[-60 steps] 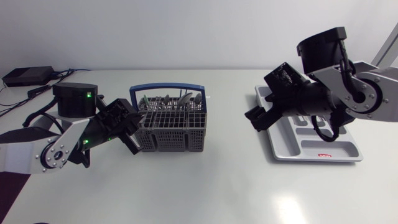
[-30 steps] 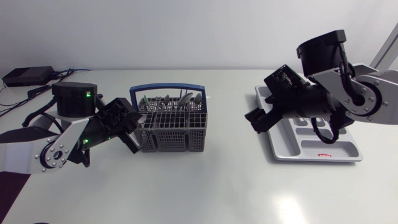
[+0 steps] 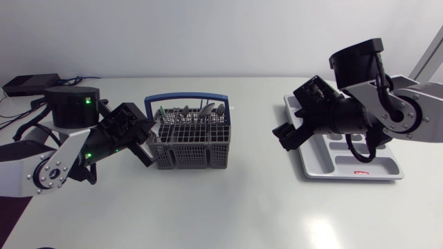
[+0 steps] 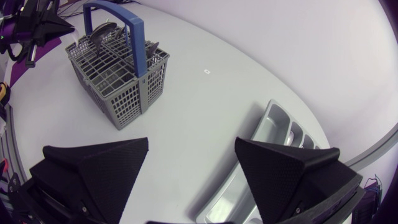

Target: Unload the cutlery basket into the drawer organizer.

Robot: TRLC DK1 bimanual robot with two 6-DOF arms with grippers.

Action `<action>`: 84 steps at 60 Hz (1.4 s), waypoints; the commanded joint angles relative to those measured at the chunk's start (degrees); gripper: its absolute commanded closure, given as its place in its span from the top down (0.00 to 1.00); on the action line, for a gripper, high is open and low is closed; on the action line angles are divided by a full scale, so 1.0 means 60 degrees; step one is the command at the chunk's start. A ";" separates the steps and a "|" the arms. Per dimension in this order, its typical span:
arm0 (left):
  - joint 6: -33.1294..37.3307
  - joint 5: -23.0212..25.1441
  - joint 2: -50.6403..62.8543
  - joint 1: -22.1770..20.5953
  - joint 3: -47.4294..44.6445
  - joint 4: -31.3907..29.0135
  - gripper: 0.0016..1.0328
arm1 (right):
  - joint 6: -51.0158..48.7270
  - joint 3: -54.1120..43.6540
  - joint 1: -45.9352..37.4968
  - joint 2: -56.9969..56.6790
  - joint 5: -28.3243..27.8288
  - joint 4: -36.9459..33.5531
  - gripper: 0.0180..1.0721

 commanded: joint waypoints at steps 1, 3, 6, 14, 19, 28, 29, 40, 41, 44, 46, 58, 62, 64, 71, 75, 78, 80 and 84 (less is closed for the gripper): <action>0.0167 -0.0130 -0.0348 -0.0095 -0.0017 0.0122 0.03 | 0.0043 -0.0221 0.0078 -0.0105 0.0076 0.0075 0.95; 0.0211 -0.0232 -0.0450 -0.0095 -0.0017 0.0122 0.03 | 0.0058 -0.0221 0.0078 -0.0105 0.0076 0.0075 0.95; 0.0284 -0.0320 -0.0641 -0.0139 -0.0017 0.0122 0.03 | 0.0043 -0.0221 0.0078 -0.0105 0.0076 0.0075 0.95; 0.0328 -0.0437 -0.1154 -0.0271 -0.0031 0.0034 0.03 | 0.0043 -0.0192 0.0092 -0.0134 0.0076 0.0075 0.95; 0.0357 -0.0466 -0.1403 -0.0373 -0.0046 -0.0039 0.03 | 0.0058 -0.0207 0.0122 -0.0134 0.0076 0.0075 0.95; 0.0519 -0.0672 -0.1666 -0.0608 -0.0046 -0.0083 0.03 | 0.0058 -0.0207 0.0151 -0.0193 0.0076 0.0046 0.95; 0.0533 -0.0686 -0.1696 -0.0622 -0.0046 -0.0098 0.03 | 0.0043 -0.0207 0.0151 -0.0193 0.0076 0.0046 0.95; 0.0694 -0.0994 -0.2091 -0.0901 -0.0119 -0.0127 0.03 | 0.0058 -0.0221 0.0166 -0.0295 0.0076 0.0031 0.95; 0.0694 -0.1008 -0.2106 -0.0901 -0.0119 -0.0141 0.03 | 0.0058 -0.0221 0.0180 -0.0295 0.0076 0.0031 0.95; 0.0694 -0.1067 -0.2238 -0.0974 -0.0119 -0.0171 0.03 | 0.0058 -0.0221 0.0210 -0.0339 0.0061 0.0031 0.95; 0.0694 -0.1067 -0.2296 -0.0989 -0.0134 -0.0185 0.03 | 0.0072 -0.0221 0.0239 -0.0369 0.0076 0.0046 0.95; 0.0489 -0.1199 -0.2926 -0.1077 0.0042 -0.0493 0.03 | 0.0175 -0.0221 0.0634 -0.0867 0.0061 0.0149 0.95; 0.0211 -0.1199 -0.3131 -0.1106 0.0188 -0.0742 0.03 | 0.0219 -0.0251 0.0825 -0.1086 0.0061 0.0222 0.95; 0.0006 -0.1199 -0.3234 -0.1135 0.0276 -0.0845 0.03 | 0.0233 -0.0295 0.0986 -0.1204 0.0061 0.0280 0.95; -0.0771 -0.1140 -0.3395 -0.1252 0.0511 -0.1123 0.03 | 0.0248 -0.0514 0.1557 -0.1570 0.0135 0.0720 0.95; -0.1254 -0.1052 -0.3424 -0.1326 0.0643 -0.1196 0.03 | 0.0307 -0.0558 0.1967 -0.1658 0.0266 0.0969 0.95; -0.1635 -0.0965 -0.3424 -0.1326 0.0745 -0.1240 0.03 | 0.0351 -0.0558 0.2246 -0.1687 0.0340 0.1101 0.95; -0.1855 -0.0877 -0.3424 -0.1326 0.0804 -0.1284 0.03 | 0.0351 -0.0558 0.2451 -0.1702 0.0442 0.1203 0.95; -0.2323 -0.0701 -0.3424 -0.1311 0.0936 -0.1328 0.03 | 0.0336 -0.0544 0.2876 -0.1716 0.0618 0.1394 0.95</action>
